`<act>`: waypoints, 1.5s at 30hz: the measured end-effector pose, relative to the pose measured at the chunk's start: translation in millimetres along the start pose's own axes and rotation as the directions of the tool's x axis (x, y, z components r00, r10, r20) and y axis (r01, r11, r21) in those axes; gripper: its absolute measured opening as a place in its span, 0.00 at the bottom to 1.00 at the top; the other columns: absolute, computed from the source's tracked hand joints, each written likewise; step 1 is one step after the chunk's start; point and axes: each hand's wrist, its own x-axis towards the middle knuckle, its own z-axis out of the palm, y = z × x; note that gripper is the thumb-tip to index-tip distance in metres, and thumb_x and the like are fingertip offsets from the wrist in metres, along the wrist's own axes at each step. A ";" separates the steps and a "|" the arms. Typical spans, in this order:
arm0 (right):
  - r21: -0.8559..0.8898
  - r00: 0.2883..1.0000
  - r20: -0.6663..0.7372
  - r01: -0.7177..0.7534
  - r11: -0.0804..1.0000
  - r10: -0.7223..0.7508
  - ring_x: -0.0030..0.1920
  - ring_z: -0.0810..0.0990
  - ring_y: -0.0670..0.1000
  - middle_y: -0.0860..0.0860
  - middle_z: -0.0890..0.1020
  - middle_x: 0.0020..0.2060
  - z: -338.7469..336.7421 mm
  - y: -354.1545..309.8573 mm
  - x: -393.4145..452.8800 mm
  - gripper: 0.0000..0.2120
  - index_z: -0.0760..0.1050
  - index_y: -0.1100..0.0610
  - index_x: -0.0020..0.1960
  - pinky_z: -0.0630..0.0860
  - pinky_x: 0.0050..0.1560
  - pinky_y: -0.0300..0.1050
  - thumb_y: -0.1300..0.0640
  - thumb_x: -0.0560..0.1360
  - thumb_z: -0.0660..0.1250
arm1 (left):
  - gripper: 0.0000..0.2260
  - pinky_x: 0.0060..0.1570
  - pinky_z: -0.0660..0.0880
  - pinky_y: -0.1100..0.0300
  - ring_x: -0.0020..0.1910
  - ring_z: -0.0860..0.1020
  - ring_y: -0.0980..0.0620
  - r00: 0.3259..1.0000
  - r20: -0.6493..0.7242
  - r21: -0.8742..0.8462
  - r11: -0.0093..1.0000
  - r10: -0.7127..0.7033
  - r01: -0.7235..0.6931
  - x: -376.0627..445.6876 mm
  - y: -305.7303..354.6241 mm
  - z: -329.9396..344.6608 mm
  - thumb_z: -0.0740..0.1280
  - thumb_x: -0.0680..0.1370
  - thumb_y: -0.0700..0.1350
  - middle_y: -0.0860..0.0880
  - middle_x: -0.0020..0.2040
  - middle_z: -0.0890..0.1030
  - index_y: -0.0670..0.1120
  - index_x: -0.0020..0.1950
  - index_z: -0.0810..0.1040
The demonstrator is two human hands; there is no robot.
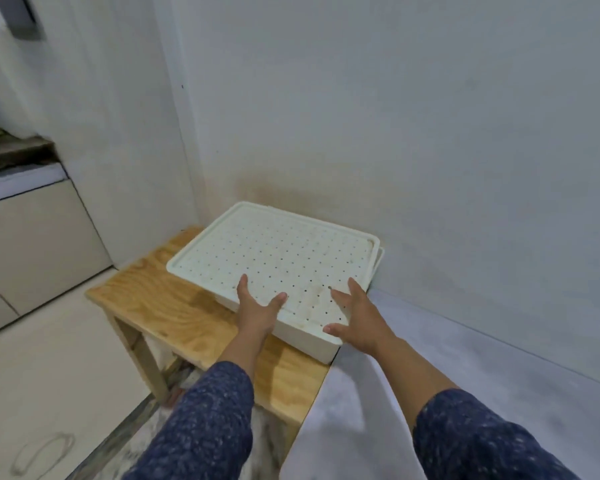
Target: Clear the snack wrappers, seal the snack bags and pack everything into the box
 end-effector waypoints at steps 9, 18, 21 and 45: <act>0.051 0.997 -0.034 -0.070 0.996 0.072 0.77 0.50 0.50 0.49 0.41 0.77 -10.9 40.1 6.9 0.39 0.55 0.53 0.76 0.53 0.73 0.41 0.52 0.72 0.72 | 0.51 0.72 0.57 0.39 0.76 0.48 0.36 0.992 0.038 0.234 0.966 -0.120 0.108 12.5 -2.9 54.8 0.70 0.69 0.63 0.42 0.76 0.33 0.60 0.74 0.31; 0.036 0.998 0.010 -0.069 0.997 0.068 0.77 0.46 0.51 0.49 0.38 0.77 -3.8 38.3 43.5 0.36 0.54 0.52 0.76 0.54 0.73 0.44 0.49 0.74 0.68 | 0.51 0.73 0.51 0.39 0.77 0.47 0.39 0.991 0.054 0.352 0.931 -0.123 0.096 41.9 4.6 48.7 0.67 0.70 0.66 0.41 0.75 0.31 0.58 0.74 0.30; -0.040 0.990 0.069 -0.120 0.992 0.122 0.77 0.39 0.55 0.49 0.38 0.77 6.3 40.7 54.9 0.34 0.51 0.48 0.77 0.49 0.75 0.51 0.43 0.77 0.62 | 0.51 0.74 0.49 0.40 0.77 0.38 0.42 0.989 0.093 0.360 0.930 -0.117 0.076 51.3 3.0 46.4 0.68 0.69 0.65 0.41 0.74 0.28 0.55 0.75 0.32; -0.094 0.919 -0.308 -0.286 0.954 0.245 0.78 0.46 0.51 0.49 0.49 0.77 20.6 7.7 79.4 0.27 0.58 0.43 0.73 0.47 0.76 0.55 0.38 0.76 0.56 | 0.14 0.73 0.48 0.39 0.76 0.55 0.56 0.745 0.485 0.502 0.552 0.458 -0.666 93.1 11.7 21.8 0.59 0.78 0.55 0.59 0.72 0.61 0.59 0.64 0.69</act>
